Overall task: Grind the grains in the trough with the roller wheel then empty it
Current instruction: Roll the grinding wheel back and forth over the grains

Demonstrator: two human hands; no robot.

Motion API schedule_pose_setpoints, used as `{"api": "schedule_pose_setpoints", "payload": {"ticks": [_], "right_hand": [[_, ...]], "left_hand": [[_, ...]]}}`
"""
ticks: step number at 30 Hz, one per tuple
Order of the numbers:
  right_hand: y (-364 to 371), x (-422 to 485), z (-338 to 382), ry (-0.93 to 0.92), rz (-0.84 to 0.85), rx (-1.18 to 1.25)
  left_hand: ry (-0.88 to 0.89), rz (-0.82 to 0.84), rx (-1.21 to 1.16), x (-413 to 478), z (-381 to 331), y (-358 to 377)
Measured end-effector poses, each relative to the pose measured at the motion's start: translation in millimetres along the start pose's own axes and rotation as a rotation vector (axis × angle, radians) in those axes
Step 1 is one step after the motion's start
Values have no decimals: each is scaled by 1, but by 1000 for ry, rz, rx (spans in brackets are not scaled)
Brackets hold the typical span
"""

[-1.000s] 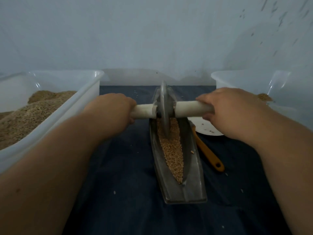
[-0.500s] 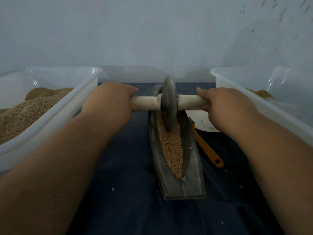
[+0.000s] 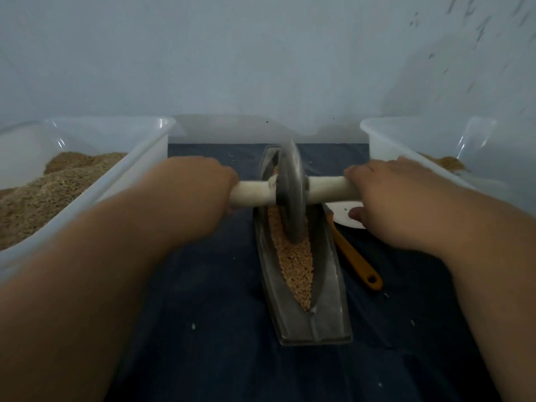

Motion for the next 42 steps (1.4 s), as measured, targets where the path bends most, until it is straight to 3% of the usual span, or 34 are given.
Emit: {"api": "schedule_pose_setpoints", "payload": {"ticks": [3,9,13,16,20,23,26,31,34,37,39,42], "right_hand": [[-24,-14,5,-69,88,-27],[-33,-19,-3,-62,256,10],[-9,-1,-4,26,207,34],[12,11,-1,104,62,178],[33,18,1,20,-112,134],[27,21,4,-22,-208,112],[11,16,11,-43,-185,116],[-3,1,13,-113,33,170],[-8,-10,14,-164,159,191],[-7,-12,12,-156,220,204],[-2,-6,12,-113,182,268],[5,7,15,-79,-43,227]], "left_hand": [[79,180,15,-15,-1,-5],[133,224,29,-18,-2,-12],[64,218,34,-5,3,5],[-43,68,-65,5,4,20],[-86,-122,18,11,-3,33],[-97,-115,-47,13,0,36],[-49,-71,-60,9,0,33],[106,50,-73,-12,-8,10],[107,197,-228,-24,-10,0],[89,241,-278,-22,-11,0],[45,242,-289,-15,-9,7],[-50,160,-256,-2,-4,21]]}}
Point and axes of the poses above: each hand's wrist, its own x-axis towards the middle knuckle, its own y-axis out of the palm, z = x × y, the point moved 6 cm from there along x, towards the middle knuckle, and after that the axes turned 6 degrees about -z, right-handed, at the moved point
